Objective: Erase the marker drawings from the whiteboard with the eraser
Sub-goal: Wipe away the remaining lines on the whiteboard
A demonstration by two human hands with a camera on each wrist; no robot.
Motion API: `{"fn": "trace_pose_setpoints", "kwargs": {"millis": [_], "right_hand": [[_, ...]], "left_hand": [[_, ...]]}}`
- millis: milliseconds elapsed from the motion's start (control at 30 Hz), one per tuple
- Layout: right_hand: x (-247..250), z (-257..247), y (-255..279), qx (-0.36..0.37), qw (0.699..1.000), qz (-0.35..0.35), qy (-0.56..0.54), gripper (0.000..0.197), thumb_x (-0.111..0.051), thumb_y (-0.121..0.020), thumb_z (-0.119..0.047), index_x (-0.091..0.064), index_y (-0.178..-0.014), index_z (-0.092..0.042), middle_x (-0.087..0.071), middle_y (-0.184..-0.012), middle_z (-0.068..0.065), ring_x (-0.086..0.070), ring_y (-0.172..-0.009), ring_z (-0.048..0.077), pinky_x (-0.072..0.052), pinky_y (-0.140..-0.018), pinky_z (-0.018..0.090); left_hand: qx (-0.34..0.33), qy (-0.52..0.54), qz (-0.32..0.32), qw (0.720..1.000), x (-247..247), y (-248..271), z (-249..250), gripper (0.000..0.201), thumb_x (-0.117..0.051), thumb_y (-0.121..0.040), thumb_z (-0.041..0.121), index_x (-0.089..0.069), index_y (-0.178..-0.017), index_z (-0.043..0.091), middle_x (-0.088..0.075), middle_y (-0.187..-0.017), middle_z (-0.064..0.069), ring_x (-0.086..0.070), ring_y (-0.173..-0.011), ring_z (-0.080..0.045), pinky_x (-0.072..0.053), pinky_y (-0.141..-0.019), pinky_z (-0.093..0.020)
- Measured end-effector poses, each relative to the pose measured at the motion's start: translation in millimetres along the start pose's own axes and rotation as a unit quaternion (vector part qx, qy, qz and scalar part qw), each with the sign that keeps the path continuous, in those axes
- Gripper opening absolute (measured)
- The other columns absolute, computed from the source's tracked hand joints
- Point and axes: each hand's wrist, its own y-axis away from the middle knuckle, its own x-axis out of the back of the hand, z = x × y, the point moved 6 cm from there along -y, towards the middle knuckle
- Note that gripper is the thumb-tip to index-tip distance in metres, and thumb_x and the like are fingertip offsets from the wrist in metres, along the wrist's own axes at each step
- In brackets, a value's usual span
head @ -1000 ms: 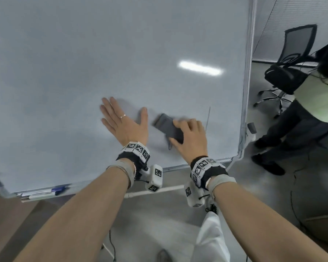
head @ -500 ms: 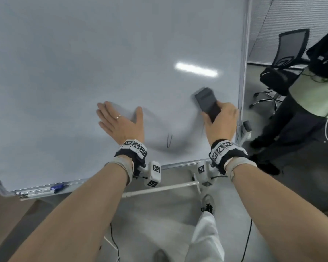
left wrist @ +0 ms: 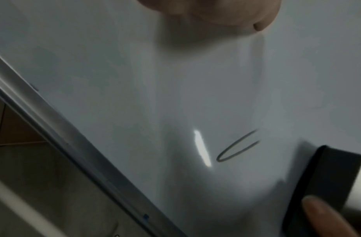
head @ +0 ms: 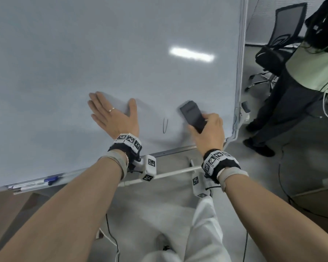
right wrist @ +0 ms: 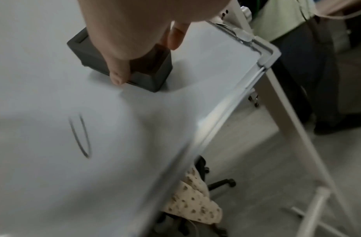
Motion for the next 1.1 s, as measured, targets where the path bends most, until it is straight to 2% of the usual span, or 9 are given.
{"fn": "trace_pose_setpoints", "kwargs": {"millis": [67,133,267,367,533,733,866,966,1100], "right_hand": [[4.6,-13.9,-14.7,-0.012,0.999,0.039,-0.030,0.055,-0.081,-0.076,-0.042,-0.052,-0.115,-0.016,-0.052,-0.113,-0.002,-0.051,-0.108,0.022,-0.051,-0.084,0.043],[0.1,-34.7,-24.0,0.041,0.998,0.038,-0.008,0.054,-0.082,-0.074,-0.040,-0.052,-0.111,-0.015,-0.052,-0.112,0.001,-0.050,-0.107,0.024,-0.050,-0.081,0.043],[-38.9,-63.9,-4.0,0.181,0.980,-0.043,0.069,0.054,-0.086,-0.069,-0.037,-0.057,-0.106,-0.010,-0.056,-0.106,0.010,-0.049,-0.099,0.030,-0.045,-0.080,0.041],[-83.3,-69.8,37.6,0.282,0.940,-0.120,0.149,0.053,-0.089,-0.060,-0.034,-0.058,-0.097,-0.012,-0.057,-0.098,0.010,-0.050,-0.090,0.032,-0.038,-0.074,0.040],[-93.1,-77.2,47.8,0.330,0.911,-0.163,0.186,0.055,-0.091,-0.052,-0.036,-0.057,-0.090,-0.017,-0.058,-0.089,0.004,-0.051,-0.084,0.029,-0.026,-0.073,0.036],[-72.9,-130.7,18.4,0.309,0.929,-0.111,0.173,0.050,-0.085,-0.067,-0.037,-0.062,-0.106,-0.016,-0.060,-0.105,0.007,-0.052,-0.098,0.032,-0.032,-0.083,0.039],[-89.9,-182.7,22.4,0.339,0.922,-0.103,0.158,0.051,-0.085,-0.066,-0.037,-0.061,-0.107,-0.017,-0.060,-0.106,0.006,-0.052,-0.098,0.033,-0.032,-0.084,0.040],[-118.2,-219.8,43.6,0.376,0.907,-0.112,0.153,0.050,-0.085,-0.064,-0.037,-0.062,-0.104,-0.018,-0.060,-0.103,0.005,-0.053,-0.094,0.032,-0.029,-0.083,0.037],[-170.0,-257.9,92.1,0.432,0.869,-0.178,0.165,0.053,-0.087,-0.061,-0.044,-0.061,-0.101,-0.021,-0.059,-0.099,0.003,-0.052,-0.090,0.029,-0.028,-0.080,0.036]], "left_hand": [[0.001,0.001,0.006,1.000,2.5,-3.7,0.0,0.100,-0.048,-0.084,0.067,-0.010,-0.158,0.012,-0.006,-0.166,-0.004,-0.004,-0.153,-0.023,-0.007,-0.123,-0.046],[0.002,-0.003,0.013,1.000,5.3,-6.2,-5.3,0.098,-0.048,-0.085,0.066,-0.010,-0.158,0.012,-0.006,-0.166,-0.004,-0.005,-0.153,-0.024,-0.009,-0.122,-0.046],[-0.026,-0.011,0.008,1.000,7.9,-9.1,-21.1,0.095,-0.048,-0.089,0.062,-0.008,-0.158,0.011,-0.004,-0.166,-0.006,-0.003,-0.153,-0.025,-0.009,-0.123,-0.045],[-0.054,-0.011,0.005,0.998,8.5,-7.9,-27.9,0.090,-0.049,-0.090,0.057,-0.010,-0.158,0.012,-0.006,-0.166,-0.004,-0.004,-0.153,-0.022,-0.009,-0.123,-0.043],[-0.052,-0.010,0.002,0.999,17.1,-8.9,-30.3,0.077,-0.043,-0.095,0.052,-0.014,-0.158,0.019,-0.008,-0.165,0.003,-0.006,-0.153,-0.017,-0.015,-0.121,-0.039],[-0.003,0.044,0.052,0.998,56.3,-26.9,-50.7,0.061,-0.040,-0.099,0.046,-0.031,-0.153,0.020,-0.023,-0.162,0.006,-0.020,-0.149,-0.016,-0.021,-0.117,-0.038],[0.062,0.042,0.101,0.992,98.8,-44.8,-99.1,0.059,-0.039,-0.099,0.046,-0.033,-0.151,0.020,-0.026,-0.161,0.006,-0.022,-0.149,-0.014,-0.021,-0.118,-0.038],[0.098,0.031,0.130,0.986,136.3,-50.1,-143.7,0.057,-0.041,-0.097,0.042,-0.036,-0.149,0.018,-0.028,-0.160,0.004,-0.025,-0.148,-0.015,-0.021,-0.119,-0.038],[0.180,0.016,0.157,0.971,182.6,-43.2,-212.6,0.057,-0.043,-0.095,0.041,-0.041,-0.145,0.014,-0.035,-0.156,-0.001,-0.032,-0.144,-0.019,-0.027,-0.117,-0.041]]}}
